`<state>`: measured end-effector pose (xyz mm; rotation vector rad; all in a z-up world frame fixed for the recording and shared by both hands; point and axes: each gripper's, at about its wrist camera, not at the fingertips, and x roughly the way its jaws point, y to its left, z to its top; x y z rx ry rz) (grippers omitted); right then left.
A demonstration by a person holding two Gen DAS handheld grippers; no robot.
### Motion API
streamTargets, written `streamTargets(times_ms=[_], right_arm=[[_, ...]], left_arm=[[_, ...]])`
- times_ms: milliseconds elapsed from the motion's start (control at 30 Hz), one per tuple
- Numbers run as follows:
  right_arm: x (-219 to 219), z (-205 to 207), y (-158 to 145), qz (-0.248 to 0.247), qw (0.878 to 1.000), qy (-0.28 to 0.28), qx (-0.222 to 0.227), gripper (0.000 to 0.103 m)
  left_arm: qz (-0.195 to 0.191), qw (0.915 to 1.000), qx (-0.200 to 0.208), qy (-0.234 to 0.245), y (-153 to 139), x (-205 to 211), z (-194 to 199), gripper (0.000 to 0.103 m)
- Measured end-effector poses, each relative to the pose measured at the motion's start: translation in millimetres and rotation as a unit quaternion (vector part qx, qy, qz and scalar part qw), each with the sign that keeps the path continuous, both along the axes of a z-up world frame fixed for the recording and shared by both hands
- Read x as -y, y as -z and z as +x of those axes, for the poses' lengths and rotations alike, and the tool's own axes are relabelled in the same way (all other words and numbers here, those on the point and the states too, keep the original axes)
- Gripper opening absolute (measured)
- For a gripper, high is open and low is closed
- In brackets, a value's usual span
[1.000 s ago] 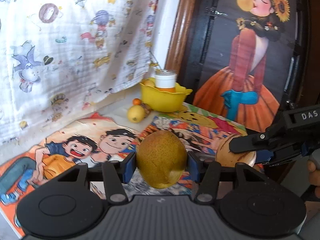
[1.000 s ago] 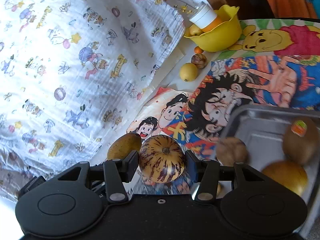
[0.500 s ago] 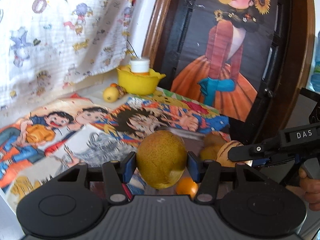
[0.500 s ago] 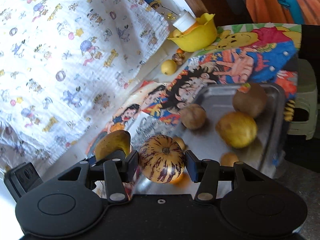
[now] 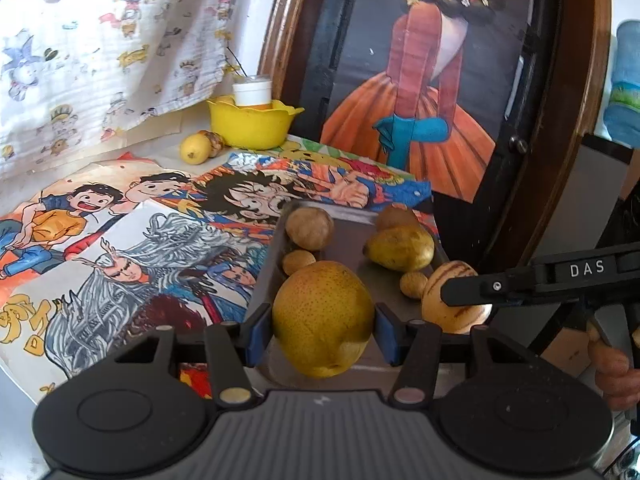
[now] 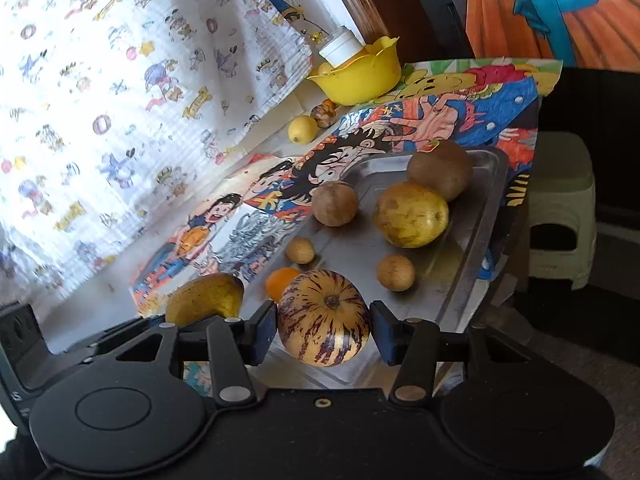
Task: Organize fruits
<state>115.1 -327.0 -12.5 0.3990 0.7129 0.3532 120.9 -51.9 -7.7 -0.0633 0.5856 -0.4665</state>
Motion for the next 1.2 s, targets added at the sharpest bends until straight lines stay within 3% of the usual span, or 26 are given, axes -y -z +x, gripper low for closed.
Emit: streamTargets(times_ms=[400,1200], right_arm=[[-2,-2,9,-0.047,0.999,0.006,0.02,0.053],[-14,1,18,-0.107,0.992,0.003,0.059,0.053]], left_arm=[[0.046,0.9989,-0.012,0.002,8,15,6,0.058],[0.07,0.9975,-0.01,-0.011,15,12,14,0.058]])
